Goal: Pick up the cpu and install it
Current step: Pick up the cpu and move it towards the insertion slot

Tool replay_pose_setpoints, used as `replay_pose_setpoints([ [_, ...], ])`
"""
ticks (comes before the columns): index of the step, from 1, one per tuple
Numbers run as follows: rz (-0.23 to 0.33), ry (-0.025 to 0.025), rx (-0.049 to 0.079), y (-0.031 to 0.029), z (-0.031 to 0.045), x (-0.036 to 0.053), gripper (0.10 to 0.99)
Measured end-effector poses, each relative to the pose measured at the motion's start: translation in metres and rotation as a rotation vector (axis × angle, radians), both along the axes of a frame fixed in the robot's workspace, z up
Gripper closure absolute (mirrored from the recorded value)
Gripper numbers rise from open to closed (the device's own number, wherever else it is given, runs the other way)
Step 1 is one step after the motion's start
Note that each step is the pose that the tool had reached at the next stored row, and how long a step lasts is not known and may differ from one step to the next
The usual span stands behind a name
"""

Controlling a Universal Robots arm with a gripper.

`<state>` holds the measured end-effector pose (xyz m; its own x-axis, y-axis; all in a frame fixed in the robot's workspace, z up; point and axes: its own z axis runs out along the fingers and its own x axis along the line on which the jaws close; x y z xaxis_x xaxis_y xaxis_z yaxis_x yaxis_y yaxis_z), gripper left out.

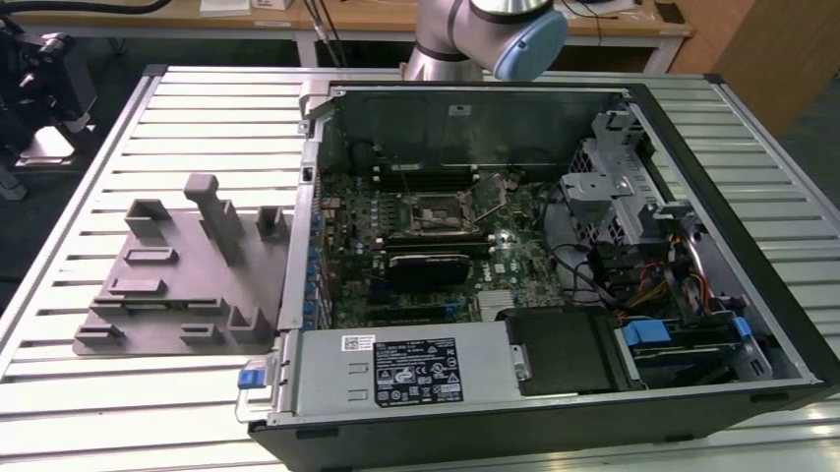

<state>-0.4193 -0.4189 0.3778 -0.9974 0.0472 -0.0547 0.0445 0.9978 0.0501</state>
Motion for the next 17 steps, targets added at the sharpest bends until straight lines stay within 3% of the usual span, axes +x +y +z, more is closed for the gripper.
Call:
replay_pose_setpoints([
  [17, 0.0, 0.0, 0.0, 0.0, 0.0, 0.0298, 0.541],
])
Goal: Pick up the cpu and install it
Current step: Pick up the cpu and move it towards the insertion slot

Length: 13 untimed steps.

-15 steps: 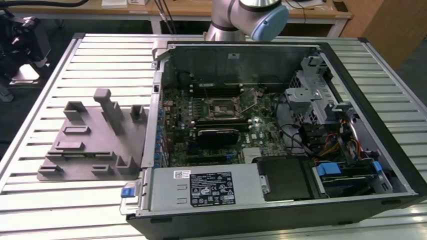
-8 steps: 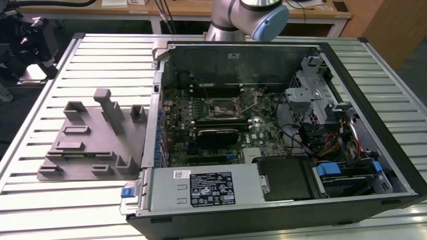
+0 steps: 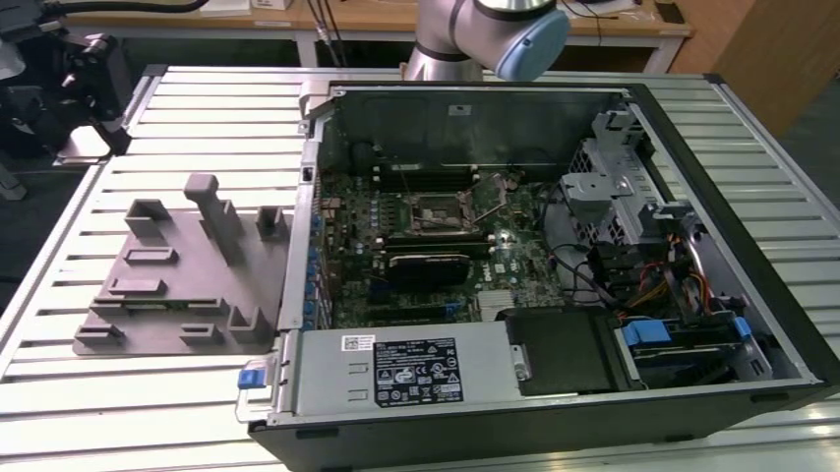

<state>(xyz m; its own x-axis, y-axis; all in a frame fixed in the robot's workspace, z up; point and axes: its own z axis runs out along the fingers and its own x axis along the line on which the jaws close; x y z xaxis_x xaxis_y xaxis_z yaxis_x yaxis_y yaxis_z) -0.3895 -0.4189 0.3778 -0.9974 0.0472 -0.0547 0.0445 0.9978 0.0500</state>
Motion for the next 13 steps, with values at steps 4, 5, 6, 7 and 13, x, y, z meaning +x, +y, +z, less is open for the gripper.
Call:
replay_pose_setpoints([
  [4, 0.0, -0.0001, 0.0, 0.0, -0.0001, 0.0081, 0.541],
  [5, 0.0, -0.0001, 0.0, 0.0, 0.0, 0.0101, 0.541],
  [6, 0.0, -0.0001, 0.0, 0.0, 0.0, 0.0122, 0.541],
  [7, 0.0, 0.0, 0.0, 0.0, 0.0, 0.0142, 0.541],
  [13, 0.0, -0.0001, 0.0, 0.0, 0.0, 0.0263, 0.541],
])
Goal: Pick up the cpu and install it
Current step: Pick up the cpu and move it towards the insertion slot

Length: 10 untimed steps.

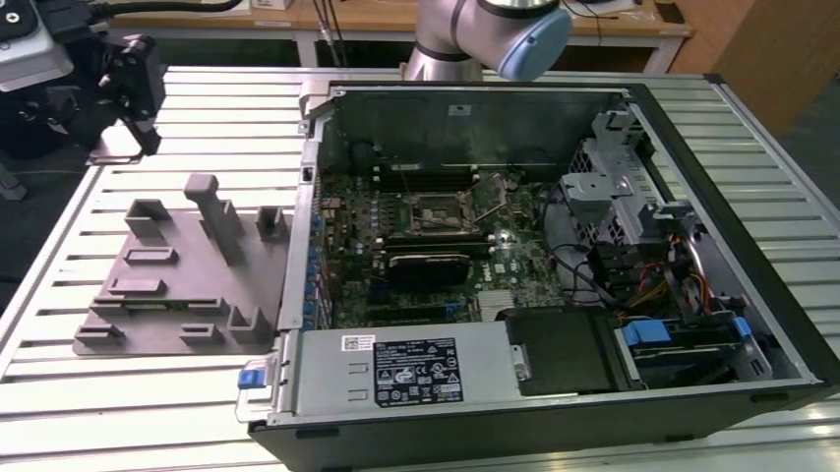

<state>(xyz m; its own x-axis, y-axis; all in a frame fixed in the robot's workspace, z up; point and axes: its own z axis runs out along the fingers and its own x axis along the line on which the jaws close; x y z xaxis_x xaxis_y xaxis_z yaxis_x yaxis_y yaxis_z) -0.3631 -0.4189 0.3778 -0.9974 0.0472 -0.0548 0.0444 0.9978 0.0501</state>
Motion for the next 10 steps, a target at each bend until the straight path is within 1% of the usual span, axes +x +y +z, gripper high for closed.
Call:
replay_pose_setpoints([
  [10, 0.0, 0.0, 0.0, 0.0, 0.0, 0.0195, 0.541],
])
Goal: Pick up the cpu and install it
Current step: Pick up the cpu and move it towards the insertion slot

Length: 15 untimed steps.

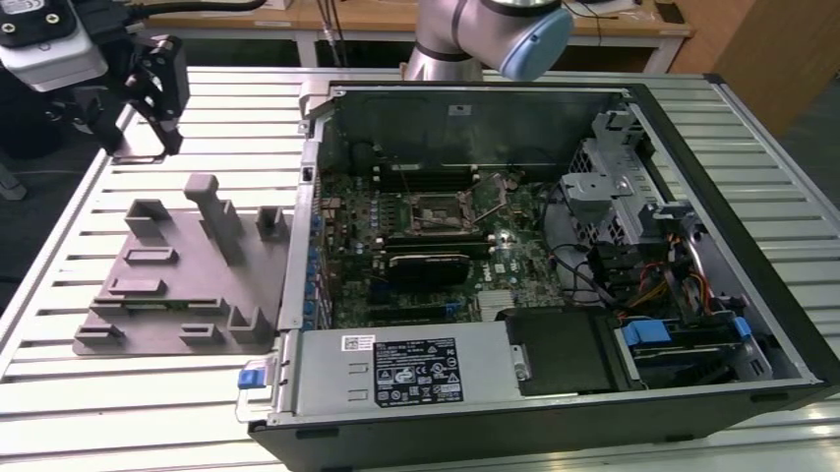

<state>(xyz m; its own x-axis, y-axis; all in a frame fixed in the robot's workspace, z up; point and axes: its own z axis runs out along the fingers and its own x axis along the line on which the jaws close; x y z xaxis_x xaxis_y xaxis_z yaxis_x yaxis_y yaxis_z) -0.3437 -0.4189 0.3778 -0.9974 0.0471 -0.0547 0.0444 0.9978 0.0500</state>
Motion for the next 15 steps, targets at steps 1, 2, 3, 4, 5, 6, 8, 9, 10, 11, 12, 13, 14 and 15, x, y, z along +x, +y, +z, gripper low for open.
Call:
replay_pose_setpoints([
  [1, 0.0, 0.0, 0.0, 0.0, 0.0, 0.0018, 0.541],
  [2, 0.0, 0.0, 0.0, 0.0, 0.0, 0.0039, 0.541],
  [3, 0.0, -0.0001, 0.0, 0.0, 0.0, 0.0058, 0.541],
  [4, 0.0, -0.0001, 0.0, 0.0, 0.0, 0.0077, 0.541],
  [5, 0.0, -0.0001, 0.0, 0.0, -0.0001, 0.0097, 0.541],
  [6, 0.0, 0.0, 0.0, 0.0, 0.0, 0.0116, 0.541],
  [8, 0.0, -0.0001, 0.0, 0.0, 0.0, 0.0153, 0.541],
  [9, 0.0, 0.0, 0.0, 0.0, 0.0, 0.0173, 0.541],
  [10, 0.0, 0.0, 0.0, 0.0, 0.0, 0.0192, 0.541],
  [11, 0.0, 0.0001, 0.0, 0.0, 0.0, 0.0211, 0.541],
  [12, 0.0, -0.0001, 0.0, 0.0, 0.0, 0.023, 0.541],
  [13, 0.0, 0.0, 0.0, 0.0, 0.0, 0.025, 0.541],
  [14, 0.0, -0.0001, 0.0, 0.0, 0.0, 0.027, 0.541],
  [15, 0.0, -0.0001, 0.0, 0.0, -0.0001, 0.0289, 0.541],
])
